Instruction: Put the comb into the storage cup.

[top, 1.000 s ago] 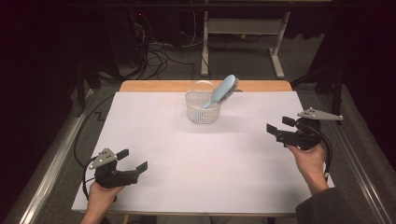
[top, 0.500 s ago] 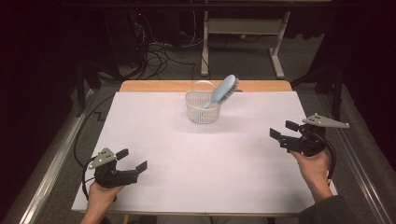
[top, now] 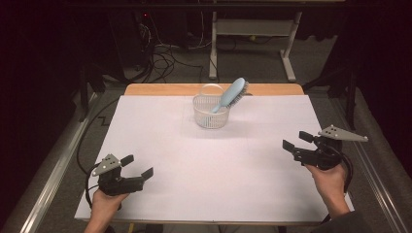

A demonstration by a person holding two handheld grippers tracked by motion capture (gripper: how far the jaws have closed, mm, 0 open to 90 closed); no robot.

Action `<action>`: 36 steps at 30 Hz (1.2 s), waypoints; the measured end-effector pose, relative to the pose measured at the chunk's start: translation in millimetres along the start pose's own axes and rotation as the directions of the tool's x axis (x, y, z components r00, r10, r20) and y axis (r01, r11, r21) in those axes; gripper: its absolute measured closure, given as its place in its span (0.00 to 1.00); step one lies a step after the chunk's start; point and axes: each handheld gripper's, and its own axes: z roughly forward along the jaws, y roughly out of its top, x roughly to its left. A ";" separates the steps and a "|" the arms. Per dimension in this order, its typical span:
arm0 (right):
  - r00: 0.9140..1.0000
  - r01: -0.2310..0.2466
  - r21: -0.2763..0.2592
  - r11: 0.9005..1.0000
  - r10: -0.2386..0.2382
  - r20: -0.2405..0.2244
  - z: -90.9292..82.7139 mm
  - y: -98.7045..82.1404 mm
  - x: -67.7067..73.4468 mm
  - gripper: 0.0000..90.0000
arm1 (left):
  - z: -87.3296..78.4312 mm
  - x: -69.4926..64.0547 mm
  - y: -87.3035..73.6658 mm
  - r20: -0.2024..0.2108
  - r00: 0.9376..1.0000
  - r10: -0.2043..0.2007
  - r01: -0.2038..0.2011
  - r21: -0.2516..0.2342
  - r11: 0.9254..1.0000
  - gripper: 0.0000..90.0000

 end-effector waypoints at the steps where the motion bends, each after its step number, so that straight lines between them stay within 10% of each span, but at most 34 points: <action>1: 1.000 0.002 -0.006 1.000 -0.002 -0.001 -0.7 -1.4 0.3 0.25 | 0.0 0.2 -0.1 0.000 1.000 -0.001 0.001 0.000 1.000 0.06; 36: 1.000 -0.017 -0.070 0.997 0.018 0.020 -21.3 -43.4 1.8 0.22 | 0.8 -1.0 -0.5 -0.010 1.000 -0.010 0.010 -0.010 1.000 0.06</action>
